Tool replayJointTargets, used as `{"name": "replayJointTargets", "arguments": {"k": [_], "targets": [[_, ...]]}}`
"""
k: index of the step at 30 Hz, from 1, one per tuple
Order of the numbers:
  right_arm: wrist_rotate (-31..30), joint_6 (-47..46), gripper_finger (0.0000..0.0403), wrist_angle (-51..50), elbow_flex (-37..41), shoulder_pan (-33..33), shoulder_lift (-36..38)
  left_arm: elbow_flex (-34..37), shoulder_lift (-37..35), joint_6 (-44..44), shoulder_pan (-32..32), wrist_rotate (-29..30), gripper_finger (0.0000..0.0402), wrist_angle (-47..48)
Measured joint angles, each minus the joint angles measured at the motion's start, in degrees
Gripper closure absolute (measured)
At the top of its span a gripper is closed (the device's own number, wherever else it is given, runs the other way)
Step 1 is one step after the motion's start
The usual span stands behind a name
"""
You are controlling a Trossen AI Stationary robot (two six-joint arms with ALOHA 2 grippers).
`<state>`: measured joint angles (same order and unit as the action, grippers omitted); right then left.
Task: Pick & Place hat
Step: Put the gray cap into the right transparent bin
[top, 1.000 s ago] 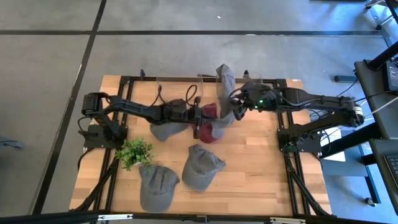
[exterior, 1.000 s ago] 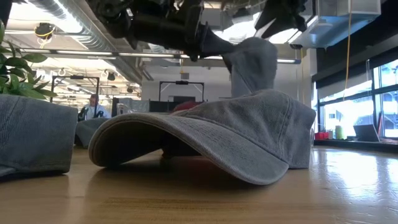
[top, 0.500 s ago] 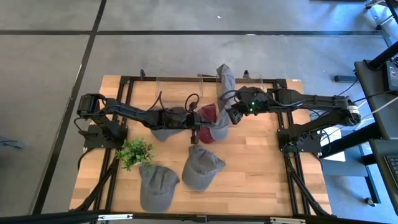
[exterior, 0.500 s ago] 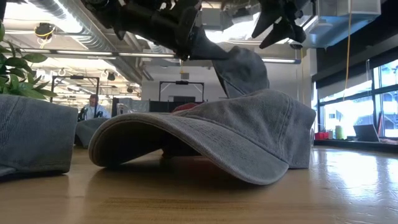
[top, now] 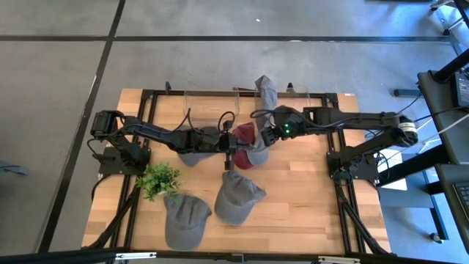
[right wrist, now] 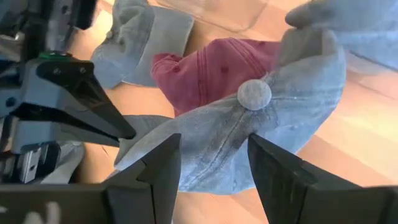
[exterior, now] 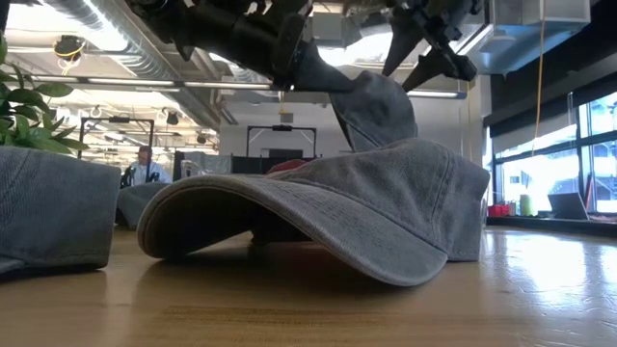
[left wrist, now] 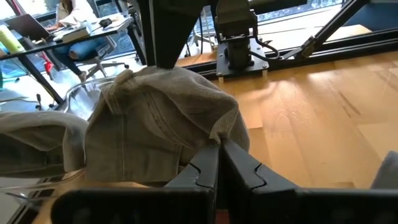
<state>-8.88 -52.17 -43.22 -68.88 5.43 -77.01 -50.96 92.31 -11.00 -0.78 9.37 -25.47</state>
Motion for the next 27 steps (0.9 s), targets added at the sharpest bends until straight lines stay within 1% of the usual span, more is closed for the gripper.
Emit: {"name": "replayJointTargets", "arguments": {"k": [5,8,10,13,15,19,20,27], "targets": [[-0.01,-2.99,0.0218,-0.72,0.00,0.00,-0.65,0.00,0.00,-0.26,0.00,-0.01,0.0398,0.00],[-0.05,-3.10,0.0219,-0.56,0.00,0.00,-0.75,0.00,0.00,-0.28,0.00,-0.01,0.0398,0.00],[-0.05,-3.06,0.0226,-0.50,0.00,0.00,-0.75,0.00,0.00,-0.31,0.00,-0.01,0.0398,0.00],[-0.06,-2.90,0.0260,-0.48,0.00,0.00,-0.75,0.00,0.00,-0.92,0.00,-0.01,0.0398,-0.01],[-0.07,-2.13,0.0295,-0.42,0.00,0.00,-0.75,0.00,0.00,-1.87,0.00,-0.01,0.0397,-0.01],[-0.18,1.15,0.0377,-0.42,0.00,0.02,-0.75,0.00,0.02,-2.16,0.00,-0.01,0.0396,-0.02],[-0.47,1.97,0.0388,-0.44,0.00,0.00,-0.76,0.00,0.02,-2.12,0.00,-0.01,0.0395,-0.02],[-4.07,3.92,0.0395,-1.05,0.00,0.01,-0.75,0.00,0.04,-2.22,-0.02,0.14,0.0373,-0.01]]}}
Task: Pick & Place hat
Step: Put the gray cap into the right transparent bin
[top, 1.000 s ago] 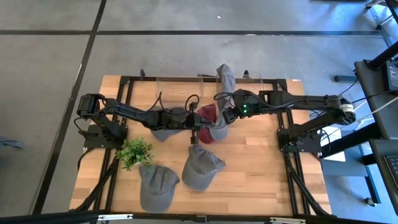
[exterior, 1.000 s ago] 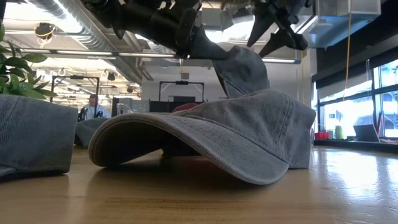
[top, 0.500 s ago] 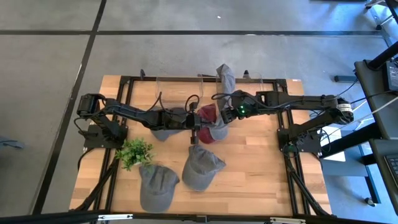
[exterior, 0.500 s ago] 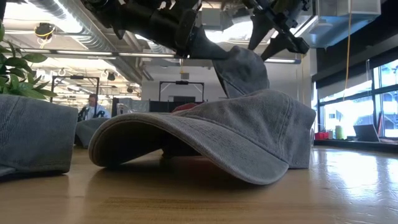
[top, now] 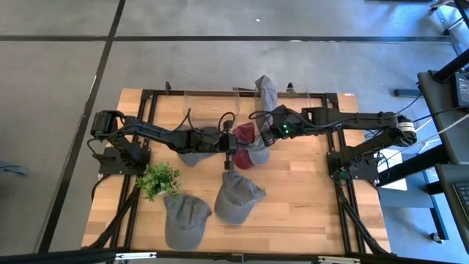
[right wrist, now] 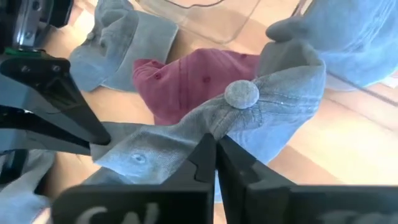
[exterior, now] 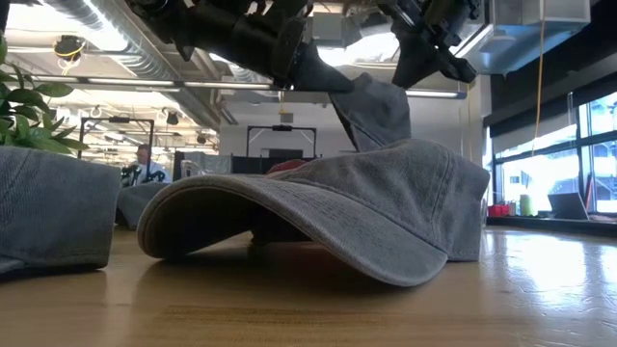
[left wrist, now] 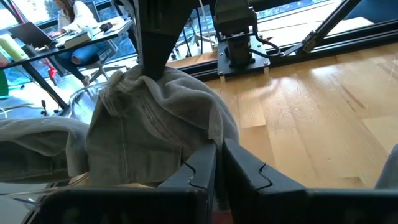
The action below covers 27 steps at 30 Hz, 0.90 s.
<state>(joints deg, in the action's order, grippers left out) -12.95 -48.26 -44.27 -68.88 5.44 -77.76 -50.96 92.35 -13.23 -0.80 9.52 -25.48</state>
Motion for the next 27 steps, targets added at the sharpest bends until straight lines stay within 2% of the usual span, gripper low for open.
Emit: {"name": "replayJointTargets", "arguments": {"k": [4,9,14,20,27], "targets": [[-0.15,1.06,0.0395,0.00,0.00,-0.01,-0.02,0.00,-0.15,-0.17,-0.19,0.00,0.0360,0.04],[-1.06,4.15,0.0397,0.03,0.00,-0.01,0.66,0.06,-5.18,-0.55,-2.81,-0.56,0.0326,0.62],[-3.26,10.80,0.0397,-0.40,-2.07,0.03,3.80,0.02,-11.35,1.73,-7.14,-6.22,0.0304,2.99],[-6.66,18.48,0.0397,-7.23,-12.03,1.94,6.95,0.00,-15.61,10.36,-10.61,-10.66,0.0306,5.27],[-18.69,32.81,0.0397,-16.73,-24.03,5.21,7.43,0.00,-15.99,10.53,-11.07,-10.79,0.0307,9.09]]}}
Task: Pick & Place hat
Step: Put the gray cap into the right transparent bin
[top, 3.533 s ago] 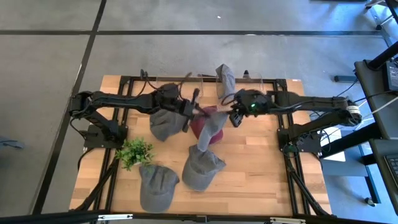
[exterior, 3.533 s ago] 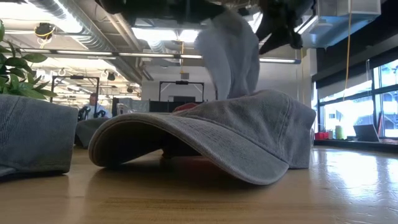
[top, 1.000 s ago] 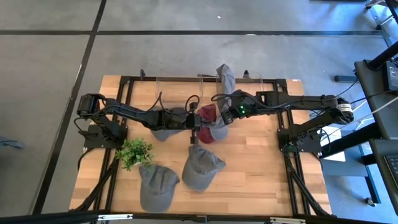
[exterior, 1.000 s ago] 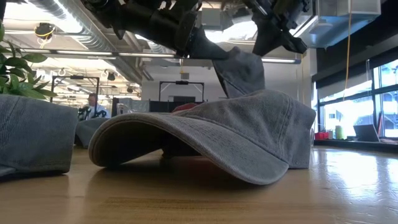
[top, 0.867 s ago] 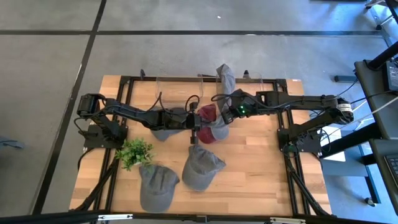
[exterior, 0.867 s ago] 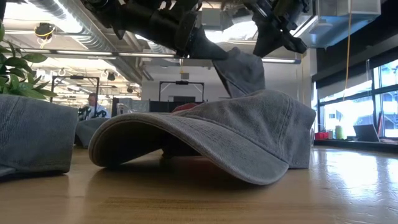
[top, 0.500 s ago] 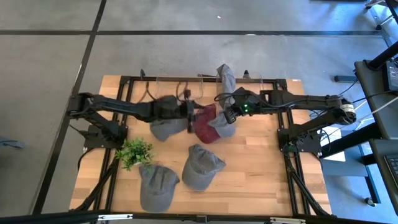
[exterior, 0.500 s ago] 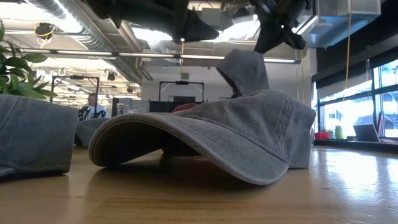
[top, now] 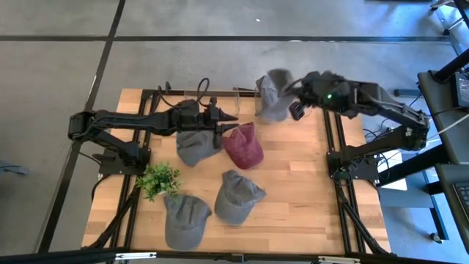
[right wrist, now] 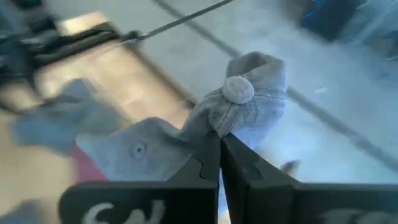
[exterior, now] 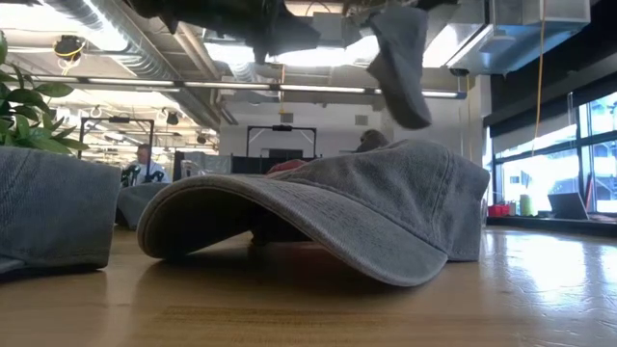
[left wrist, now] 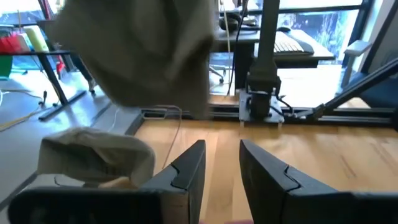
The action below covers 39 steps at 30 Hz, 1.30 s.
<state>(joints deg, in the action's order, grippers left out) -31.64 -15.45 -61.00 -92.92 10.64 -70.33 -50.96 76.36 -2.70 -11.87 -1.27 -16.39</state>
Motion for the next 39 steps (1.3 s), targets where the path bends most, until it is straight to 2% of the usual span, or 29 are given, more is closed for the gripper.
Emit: {"name": "replayJointTargets", "arguments": {"k": [3,6,11,17,22,26,31,39], "targets": [[-1.80,6.30,0.0397,-0.91,-0.66,3.65,-0.01,0.00,0.04,0.00,0.01,0.06,0.0305,1.65],[0.03,10.14,0.0397,-1.10,0.47,8.66,-0.04,0.00,0.07,0.02,0.01,0.08,0.0304,1.69],[6.57,15.43,0.0397,0.18,6.04,17.00,-0.01,0.00,0.07,0.47,0.01,0.15,0.0304,1.69],[19.16,25.20,0.0397,13.68,15.53,24.87,0.01,0.00,0.07,0.73,0.01,0.17,0.0304,1.69],[25.68,29.62,0.0397,23.08,24.08,29.21,0.01,0.00,0.07,2.10,0.01,0.19,0.0302,2.07],[29.20,28.57,0.0397,31.16,30.11,31.27,0.01,0.00,0.07,2.73,0.03,0.55,0.0304,3.34],[29.16,23.60,0.0397,36.09,34.64,32.05,0.01,0.00,0.07,3.48,0.01,2.48,0.0306,3.44],[29.64,17.44,0.0398,39.02,35.60,32.01,0.01,0.00,0.07,3.48,0.01,6.33,0.0308,3.44]]}}
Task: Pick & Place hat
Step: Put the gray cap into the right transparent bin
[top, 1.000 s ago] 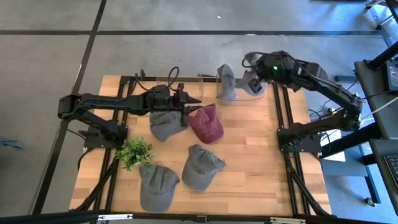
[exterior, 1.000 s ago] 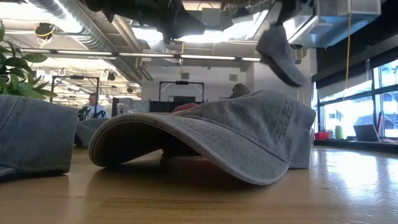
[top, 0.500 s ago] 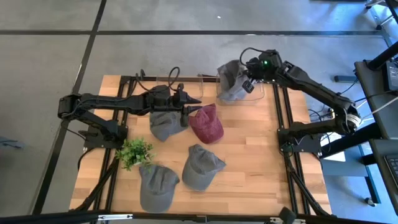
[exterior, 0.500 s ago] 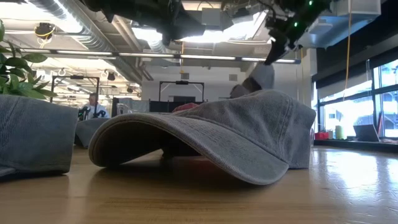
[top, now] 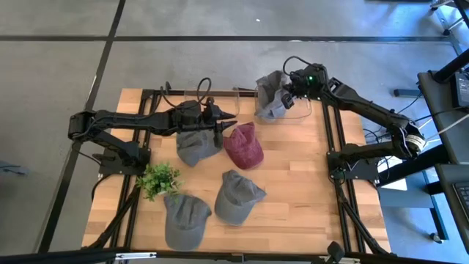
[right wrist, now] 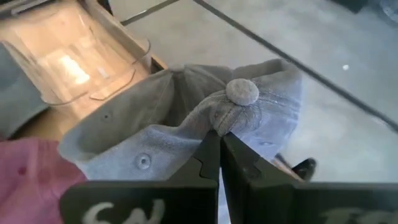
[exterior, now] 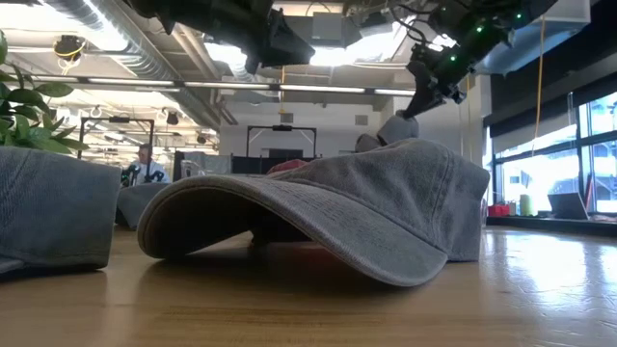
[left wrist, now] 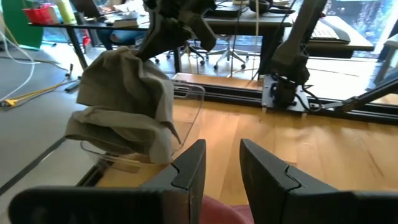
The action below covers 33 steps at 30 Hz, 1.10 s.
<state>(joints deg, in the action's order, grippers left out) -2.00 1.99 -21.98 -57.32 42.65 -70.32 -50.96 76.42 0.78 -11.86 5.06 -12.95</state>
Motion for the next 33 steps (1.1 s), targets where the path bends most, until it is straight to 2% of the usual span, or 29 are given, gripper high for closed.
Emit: {"name": "replayJointTargets", "arguments": {"k": [4,12,16,22,27,30,33], "targets": [[4.45,-0.44,0.0397,-0.69,0.58,0.00,-1.34,0.00,0.00,0.00,0.02,-0.02,0.0306,-0.02],[4.75,-1.56,0.0396,0.86,2.51,0.00,-6.26,0.00,0.00,0.00,0.02,0.00,0.0304,-0.02],[5.38,-2.09,0.0395,3.39,2.51,-0.04,-5.65,0.00,0.00,0.02,0.13,-0.07,0.0304,-0.02],[12.76,-8.40,0.0394,4.87,2.51,-0.06,-5.02,0.00,0.00,0.17,0.13,-0.09,0.0304,-0.02],[12.08,-6.00,0.0392,4.67,2.51,-0.50,-5.03,0.00,0.00,0.13,0.13,-0.15,0.0304,-0.02],[11.69,-4.58,0.0375,4.89,2.51,-0.50,-5.03,0.00,0.00,0.13,0.13,-0.15,0.0304,-0.02],[11.63,-5.84,0.0336,5.04,2.51,-0.50,-5.03,0.00,0.00,0.11,0.13,-0.17,0.0304,-0.02]]}}
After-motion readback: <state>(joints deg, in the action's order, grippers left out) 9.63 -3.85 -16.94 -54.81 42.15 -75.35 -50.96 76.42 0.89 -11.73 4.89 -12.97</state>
